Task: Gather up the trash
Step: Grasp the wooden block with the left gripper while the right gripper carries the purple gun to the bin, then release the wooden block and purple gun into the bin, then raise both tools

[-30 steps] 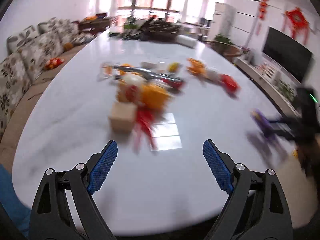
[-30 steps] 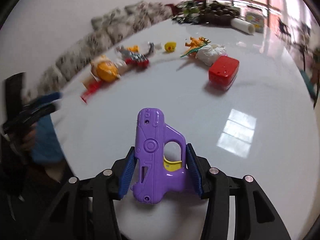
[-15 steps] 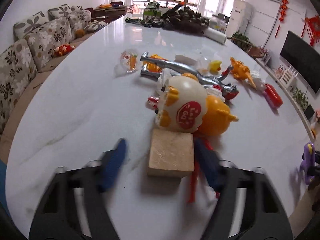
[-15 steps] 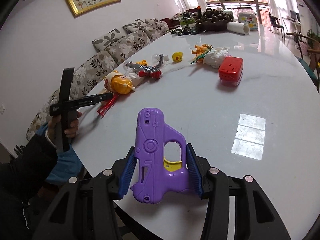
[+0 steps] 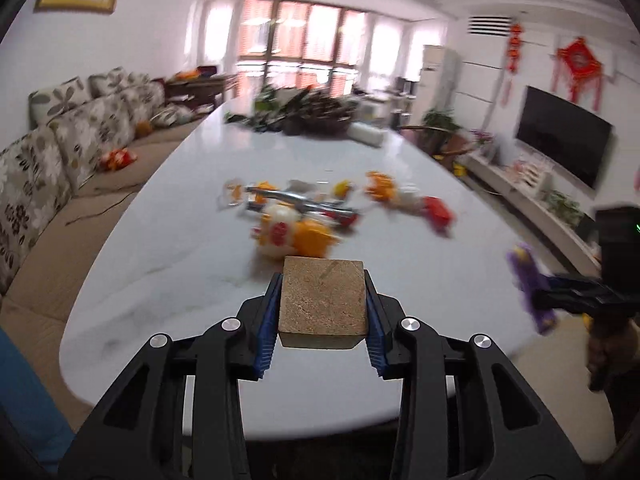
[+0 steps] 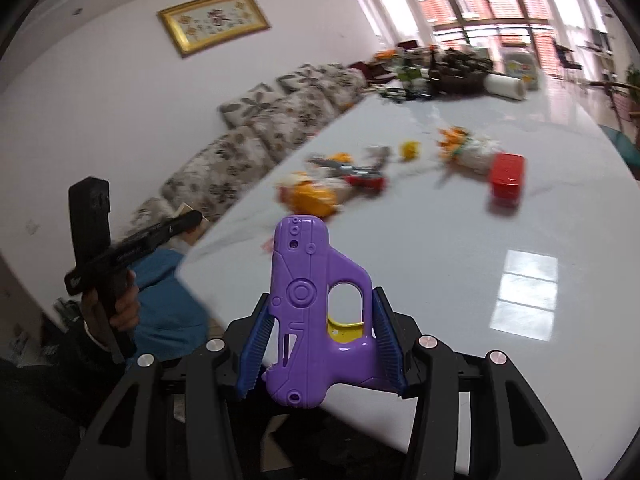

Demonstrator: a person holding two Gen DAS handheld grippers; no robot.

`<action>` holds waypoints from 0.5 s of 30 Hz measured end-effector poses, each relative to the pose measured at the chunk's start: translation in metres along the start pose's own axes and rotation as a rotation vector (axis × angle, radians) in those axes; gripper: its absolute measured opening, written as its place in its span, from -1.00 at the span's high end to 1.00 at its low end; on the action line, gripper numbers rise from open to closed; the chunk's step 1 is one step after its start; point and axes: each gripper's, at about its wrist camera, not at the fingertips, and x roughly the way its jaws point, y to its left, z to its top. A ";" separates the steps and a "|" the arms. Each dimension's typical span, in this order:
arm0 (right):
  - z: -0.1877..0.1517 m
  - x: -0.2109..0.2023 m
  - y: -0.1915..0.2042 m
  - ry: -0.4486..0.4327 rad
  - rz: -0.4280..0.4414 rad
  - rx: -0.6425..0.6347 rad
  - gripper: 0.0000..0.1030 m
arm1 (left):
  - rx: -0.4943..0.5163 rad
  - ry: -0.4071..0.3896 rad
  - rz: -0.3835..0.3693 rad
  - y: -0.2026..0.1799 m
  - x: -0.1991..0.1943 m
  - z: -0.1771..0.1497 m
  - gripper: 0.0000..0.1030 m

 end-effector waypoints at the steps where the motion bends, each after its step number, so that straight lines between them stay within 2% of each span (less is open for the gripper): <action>1: -0.005 -0.003 0.009 0.007 0.020 -0.009 0.05 | 0.015 0.005 -0.010 -0.006 -0.007 -0.006 0.30; 4: -0.029 -0.007 0.032 0.057 0.077 -0.026 0.05 | 0.063 0.056 -0.041 -0.025 -0.021 -0.042 0.30; 6: -0.052 -0.001 0.042 0.114 0.091 -0.033 0.05 | 0.091 0.125 -0.042 -0.034 -0.019 -0.072 0.30; 9: -0.090 0.023 0.041 0.227 0.100 0.003 0.05 | 0.101 0.259 -0.036 -0.040 0.002 -0.120 0.32; 13: -0.141 0.075 0.022 0.406 0.064 0.045 0.05 | 0.082 0.480 -0.060 -0.038 0.058 -0.182 0.30; 14: -0.151 0.088 0.016 0.440 0.042 0.046 0.02 | 0.084 0.518 -0.068 -0.037 0.070 -0.191 0.09; 15: -0.163 0.103 0.009 0.487 0.031 0.052 -0.27 | 0.092 0.570 -0.061 -0.037 0.087 -0.207 -0.12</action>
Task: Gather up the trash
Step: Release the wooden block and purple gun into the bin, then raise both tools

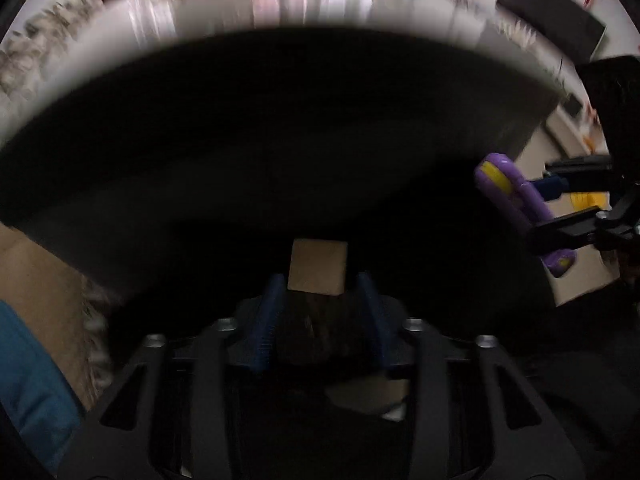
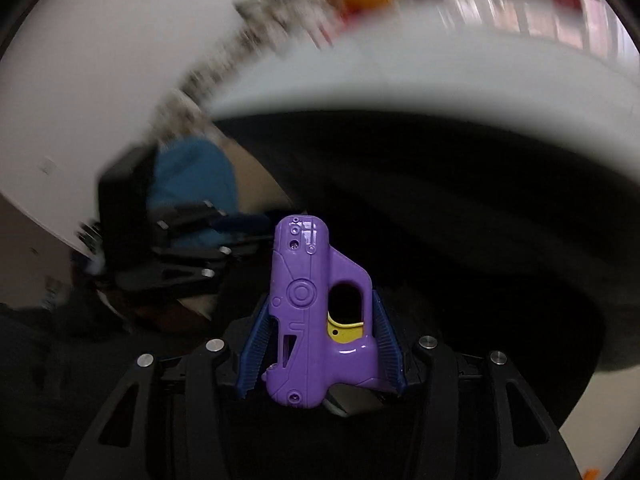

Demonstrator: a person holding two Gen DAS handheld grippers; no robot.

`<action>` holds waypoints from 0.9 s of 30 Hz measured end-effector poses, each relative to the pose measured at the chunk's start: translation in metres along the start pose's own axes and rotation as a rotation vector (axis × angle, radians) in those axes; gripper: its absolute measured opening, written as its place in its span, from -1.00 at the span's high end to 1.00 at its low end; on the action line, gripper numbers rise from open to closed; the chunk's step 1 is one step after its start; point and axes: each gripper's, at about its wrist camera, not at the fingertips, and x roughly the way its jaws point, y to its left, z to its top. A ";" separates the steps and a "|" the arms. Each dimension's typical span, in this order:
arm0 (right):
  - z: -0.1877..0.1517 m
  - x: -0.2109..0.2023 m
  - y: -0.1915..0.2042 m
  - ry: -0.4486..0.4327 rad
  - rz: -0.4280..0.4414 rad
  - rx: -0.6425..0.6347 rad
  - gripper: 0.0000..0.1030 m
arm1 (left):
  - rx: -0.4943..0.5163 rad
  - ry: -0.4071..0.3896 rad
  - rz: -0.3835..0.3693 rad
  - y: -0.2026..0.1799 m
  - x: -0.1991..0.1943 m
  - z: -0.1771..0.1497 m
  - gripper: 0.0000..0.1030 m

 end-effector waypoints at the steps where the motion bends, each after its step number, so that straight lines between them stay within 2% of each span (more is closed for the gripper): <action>1: -0.004 0.023 -0.012 0.049 -0.011 0.017 -0.41 | 0.001 0.033 0.004 0.001 0.015 -0.003 -0.64; 2: -0.006 0.035 -0.019 0.072 -0.033 0.022 -0.43 | 0.000 0.059 0.010 0.003 0.031 -0.006 -0.70; 3: -0.009 0.049 -0.025 0.102 -0.070 0.017 -0.40 | -0.008 0.104 0.037 0.006 0.051 -0.010 -0.70; 5: -0.013 0.058 -0.028 0.124 -0.111 -0.002 -0.36 | -0.028 0.163 0.034 0.009 0.070 -0.014 -0.68; 8: -0.013 0.034 -0.014 0.075 -0.082 -0.031 -0.36 | -0.042 0.151 0.044 0.008 0.063 -0.015 -0.68; 11: -0.005 -0.018 0.011 -0.038 -0.055 -0.100 -0.37 | -0.019 0.085 0.077 0.005 0.030 -0.011 -0.68; 14: 0.020 -0.086 0.028 -0.214 -0.034 -0.151 -0.43 | 0.002 -0.018 0.088 0.004 -0.023 0.007 -0.68; 17: 0.064 -0.145 0.018 -0.401 -0.143 -0.149 -0.61 | 0.019 -0.159 0.108 0.004 -0.077 0.030 -0.68; 19: 0.099 -0.178 -0.008 -0.520 -0.254 -0.100 -0.69 | -0.003 -0.255 0.138 0.008 -0.108 0.051 -0.71; 23: 0.174 -0.192 -0.081 -0.581 -0.436 0.064 -0.70 | -0.136 -0.394 0.155 0.028 -0.138 0.088 -0.73; 25: 0.205 -0.185 -0.114 -0.556 -0.505 0.138 -0.69 | -0.210 -0.411 0.160 0.037 -0.137 0.097 -0.73; 27: 0.230 -0.176 -0.134 -0.531 -0.533 0.172 -0.67 | -0.279 -0.402 0.134 0.046 -0.130 0.107 -0.73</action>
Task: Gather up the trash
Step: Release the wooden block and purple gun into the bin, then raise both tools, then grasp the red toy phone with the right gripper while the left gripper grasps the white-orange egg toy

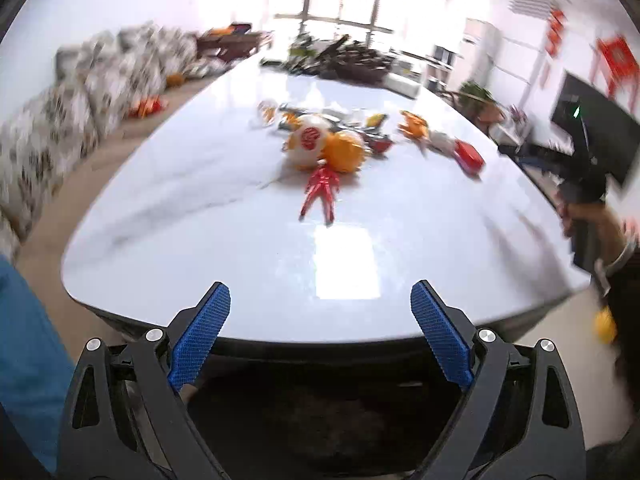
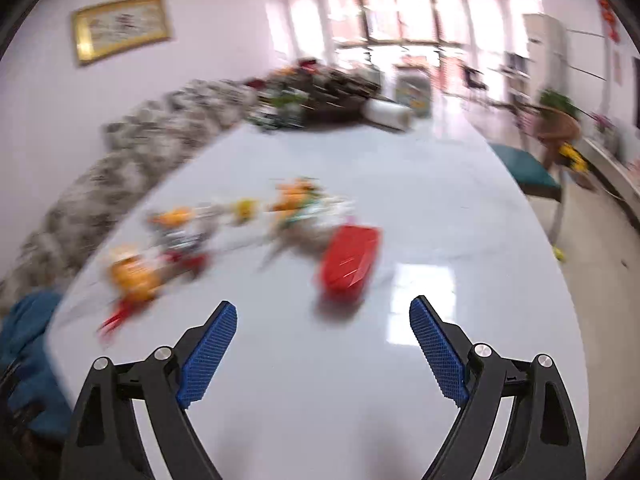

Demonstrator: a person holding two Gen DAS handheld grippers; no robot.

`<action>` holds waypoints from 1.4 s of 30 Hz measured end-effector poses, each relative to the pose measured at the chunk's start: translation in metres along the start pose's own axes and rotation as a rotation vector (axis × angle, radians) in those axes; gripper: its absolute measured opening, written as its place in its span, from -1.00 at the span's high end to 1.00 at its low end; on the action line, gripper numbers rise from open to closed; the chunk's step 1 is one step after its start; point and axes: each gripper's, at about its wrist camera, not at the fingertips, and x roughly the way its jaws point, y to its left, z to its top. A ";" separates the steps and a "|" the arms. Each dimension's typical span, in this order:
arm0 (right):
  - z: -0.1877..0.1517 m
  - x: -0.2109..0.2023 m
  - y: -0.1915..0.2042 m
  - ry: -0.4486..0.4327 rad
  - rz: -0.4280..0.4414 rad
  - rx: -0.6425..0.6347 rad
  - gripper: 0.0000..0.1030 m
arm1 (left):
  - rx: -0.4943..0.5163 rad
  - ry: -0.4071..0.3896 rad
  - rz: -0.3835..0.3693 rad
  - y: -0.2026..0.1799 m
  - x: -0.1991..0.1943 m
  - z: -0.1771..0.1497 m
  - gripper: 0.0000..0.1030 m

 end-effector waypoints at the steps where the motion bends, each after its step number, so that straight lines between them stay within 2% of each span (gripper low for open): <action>1: 0.002 0.009 0.001 0.009 -0.008 -0.001 -0.67 | -0.031 0.014 -0.016 0.003 0.005 0.003 -0.73; 3: 0.012 0.034 0.009 0.043 -0.055 -0.016 -0.66 | -0.045 0.041 -0.027 0.005 0.013 0.006 -0.73; 7: 0.017 0.074 0.013 0.136 -0.091 -0.014 -0.58 | -0.001 0.040 0.035 0.003 0.026 0.006 -0.73; 9: 0.012 0.090 0.010 0.187 -0.120 0.001 -0.11 | -0.003 0.034 0.047 0.003 0.028 0.007 -0.73; 11: 0.011 0.087 0.009 0.164 -0.140 -0.009 0.15 | -0.035 0.015 0.058 0.007 0.034 0.018 -0.74; 14: -0.006 0.066 0.011 0.159 -0.037 0.013 0.16 | -0.074 -0.001 0.067 0.014 0.044 0.034 -0.73; 17: -0.033 0.027 0.011 0.128 0.027 -0.004 0.16 | -0.066 -0.011 0.066 0.015 0.063 0.055 -0.73; 21: -0.073 -0.017 0.016 0.119 0.077 -0.026 0.17 | -0.050 -0.005 0.104 0.018 0.094 0.085 -0.73; 24: -0.100 -0.038 0.022 0.121 0.112 -0.037 0.17 | -0.180 0.014 0.052 0.023 0.112 0.107 -0.73; 28: -0.116 -0.051 0.023 0.112 0.142 -0.029 0.18 | -0.361 0.016 -0.028 0.014 0.119 0.111 -0.73; 30: -0.115 -0.052 0.023 0.099 0.134 -0.039 0.18 | -0.387 -0.006 -0.039 -0.003 0.117 0.107 -0.73; 33: -0.115 -0.053 0.020 0.091 0.139 -0.043 0.18 | -0.448 -0.013 -0.006 -0.020 0.122 0.107 -0.73; 36: -0.116 -0.053 0.017 0.090 0.160 -0.029 0.18 | -0.549 -0.024 0.008 -0.015 0.133 0.109 -0.73; 40: -0.117 -0.052 0.016 0.094 0.199 -0.020 0.18 | -0.686 -0.054 0.110 0.000 0.153 0.116 -0.73; 42: -0.116 -0.050 0.016 0.099 0.208 -0.015 0.18 | -0.689 -0.063 0.153 0.004 0.160 0.124 -0.73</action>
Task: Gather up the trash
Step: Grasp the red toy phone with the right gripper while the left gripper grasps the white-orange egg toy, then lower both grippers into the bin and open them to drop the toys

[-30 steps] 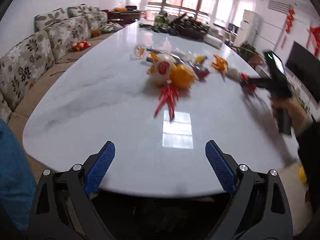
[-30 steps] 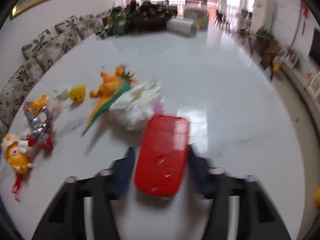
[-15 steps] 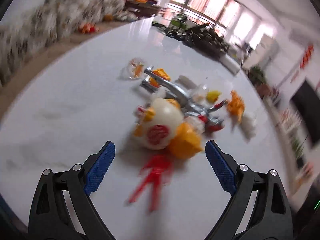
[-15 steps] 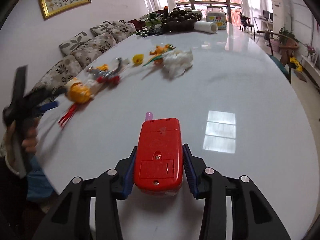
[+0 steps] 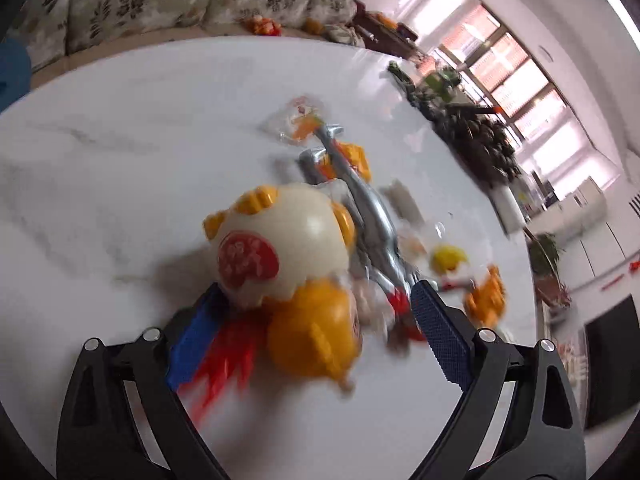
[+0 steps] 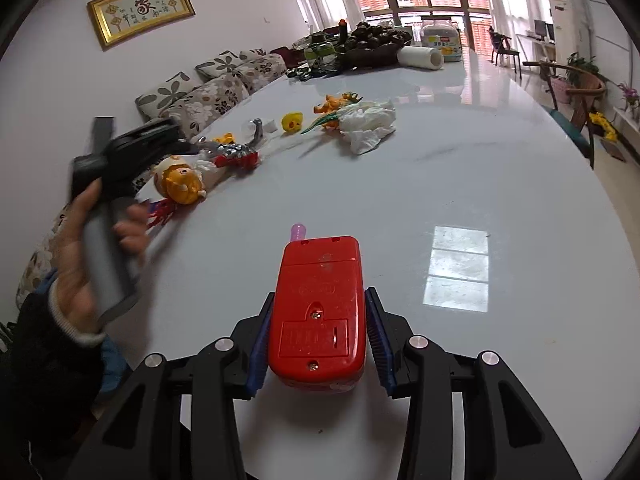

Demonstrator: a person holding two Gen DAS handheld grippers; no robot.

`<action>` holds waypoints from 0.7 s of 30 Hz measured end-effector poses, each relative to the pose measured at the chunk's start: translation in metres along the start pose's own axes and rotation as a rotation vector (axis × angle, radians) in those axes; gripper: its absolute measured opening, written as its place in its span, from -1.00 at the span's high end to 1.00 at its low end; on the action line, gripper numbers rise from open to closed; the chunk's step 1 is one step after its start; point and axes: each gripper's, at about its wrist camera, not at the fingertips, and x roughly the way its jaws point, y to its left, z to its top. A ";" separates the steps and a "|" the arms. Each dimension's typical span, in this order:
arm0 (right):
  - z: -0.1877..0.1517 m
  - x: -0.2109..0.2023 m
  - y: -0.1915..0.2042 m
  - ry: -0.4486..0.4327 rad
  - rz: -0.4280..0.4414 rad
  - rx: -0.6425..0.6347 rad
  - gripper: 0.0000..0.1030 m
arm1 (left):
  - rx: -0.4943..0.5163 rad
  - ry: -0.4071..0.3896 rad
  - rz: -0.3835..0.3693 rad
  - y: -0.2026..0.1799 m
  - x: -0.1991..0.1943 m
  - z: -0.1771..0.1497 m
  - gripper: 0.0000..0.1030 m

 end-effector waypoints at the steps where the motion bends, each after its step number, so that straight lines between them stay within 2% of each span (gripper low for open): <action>1: 0.000 0.000 -0.001 -0.001 0.007 0.009 0.18 | 0.026 -0.001 0.039 -0.006 0.006 0.004 -0.62; 2: 0.000 0.001 -0.002 0.002 0.015 0.014 0.18 | 0.054 0.005 0.063 -0.010 0.009 0.006 -0.09; 4: 0.000 -0.001 -0.003 -0.004 0.027 0.026 0.18 | 0.127 0.037 0.013 -0.014 0.015 0.011 -0.10; 7: 0.000 -0.006 -0.004 -0.015 0.028 0.035 0.18 | 0.229 0.051 0.004 -0.015 0.006 0.007 -0.10; 9: 0.001 -0.011 -0.003 -0.028 0.028 0.034 0.18 | 0.308 0.011 -0.008 -0.015 -0.012 0.001 -0.10; 11: 0.002 -0.014 0.000 -0.040 0.032 0.037 0.18 | 0.410 -0.067 -0.021 -0.017 -0.042 -0.009 -0.10; 15: 0.008 -0.022 0.016 -0.066 0.052 0.024 0.18 | 0.568 -0.162 -0.032 -0.018 -0.105 -0.028 -0.10; 21: 0.000 -0.044 0.065 -0.092 0.115 -0.058 0.18 | 0.710 -0.193 -0.044 0.006 -0.172 -0.067 -0.10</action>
